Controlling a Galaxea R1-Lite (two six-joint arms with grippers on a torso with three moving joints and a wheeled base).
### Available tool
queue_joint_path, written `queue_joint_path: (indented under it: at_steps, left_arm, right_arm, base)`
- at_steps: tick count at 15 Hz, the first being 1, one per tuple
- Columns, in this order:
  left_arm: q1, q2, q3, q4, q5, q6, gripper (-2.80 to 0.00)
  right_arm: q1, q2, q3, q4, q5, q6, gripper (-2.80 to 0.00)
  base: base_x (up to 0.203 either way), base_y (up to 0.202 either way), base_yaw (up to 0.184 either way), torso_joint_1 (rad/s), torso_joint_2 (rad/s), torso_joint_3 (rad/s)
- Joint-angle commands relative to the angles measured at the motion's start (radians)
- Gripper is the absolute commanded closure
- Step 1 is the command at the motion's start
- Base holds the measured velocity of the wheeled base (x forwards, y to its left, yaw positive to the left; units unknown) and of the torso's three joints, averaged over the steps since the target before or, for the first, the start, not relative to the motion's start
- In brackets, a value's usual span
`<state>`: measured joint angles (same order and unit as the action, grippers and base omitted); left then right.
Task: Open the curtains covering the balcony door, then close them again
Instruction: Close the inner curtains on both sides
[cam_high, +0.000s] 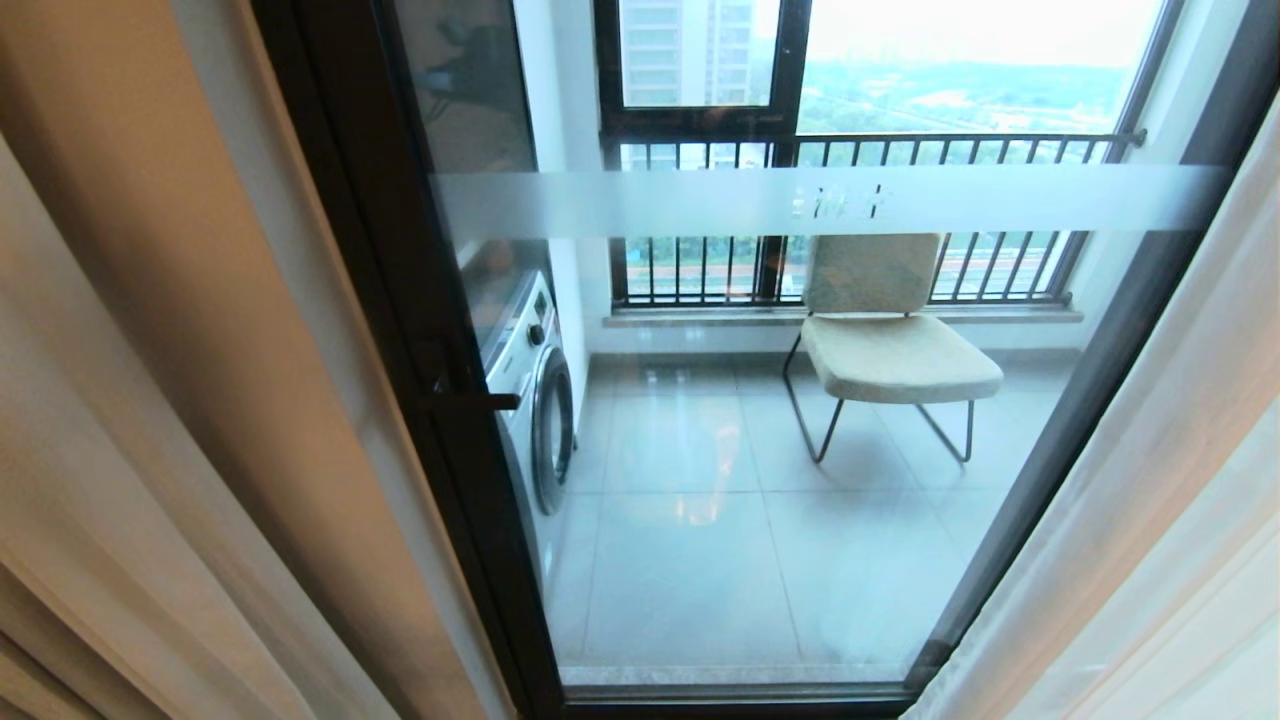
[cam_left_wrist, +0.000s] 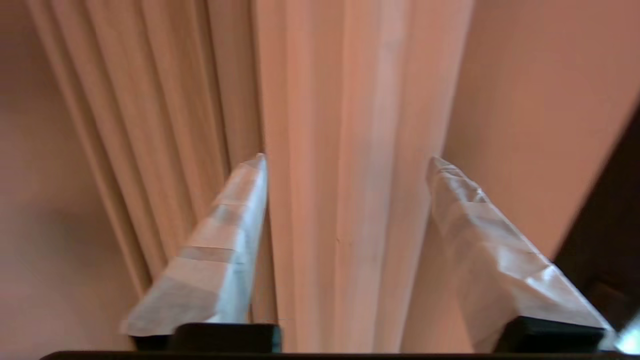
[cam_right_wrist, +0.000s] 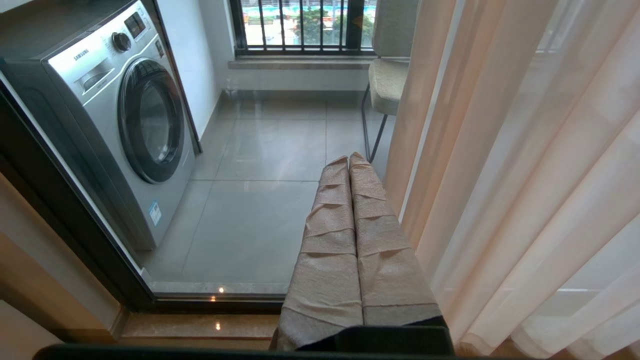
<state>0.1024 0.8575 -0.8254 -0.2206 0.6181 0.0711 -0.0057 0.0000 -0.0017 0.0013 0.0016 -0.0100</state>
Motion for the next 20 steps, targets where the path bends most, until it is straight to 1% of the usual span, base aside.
queue_joint_path:
  at_steps: [1,6,7,10,14,17,20]
  left_arm:
    - [0.054,0.098,-0.035,-0.008,0.001,-0.002,-2.80]
    - [0.100,0.215,-0.116,-0.021,-0.008,-0.044,-2.80]
    - [0.124,0.239,-0.135,-0.023,-0.027,-0.046,-2.80]
    - [0.211,0.323,-0.179,-0.070,-0.117,-0.047,-2.80]
    - [0.259,0.408,-0.231,-0.101,-0.183,-0.066,-2.80]
    - [0.303,0.472,-0.258,-0.148,-0.196,-0.066,-2.80]
    - [0.316,0.530,-0.313,-0.161,-0.202,-0.067,-2.80]
  right_arm:
    - [0.000,0.002,0.000,0.000,0.001,-0.001,0.00]
    - [0.000,0.002,0.000,0.000,0.000,-0.001,0.00]
    - [0.000,0.002,0.000,0.000,0.001,-0.001,0.00]
    - [0.000,0.002,0.000,0.000,0.000,-0.001,0.00]
    - [0.000,0.002,0.000,0.000,0.000,-0.001,0.00]
    - [0.000,0.002,0.000,0.000,0.000,-0.001,0.00]
    - [0.000,0.002,0.000,0.000,0.000,-0.001,0.00]
  base:
    - [0.000,0.000,0.000,0.000,0.00,0.000]
    - [0.000,0.000,0.000,0.000,0.00,0.000]
    - [0.000,0.000,0.000,0.000,0.00,0.000]
    - [0.000,0.000,0.000,0.000,0.00,0.000]
    - [0.000,0.000,0.000,0.000,0.00,0.000]
    - [0.000,0.000,0.000,0.000,0.00,0.000]
    - [0.000,0.000,0.000,0.000,0.00,0.000]
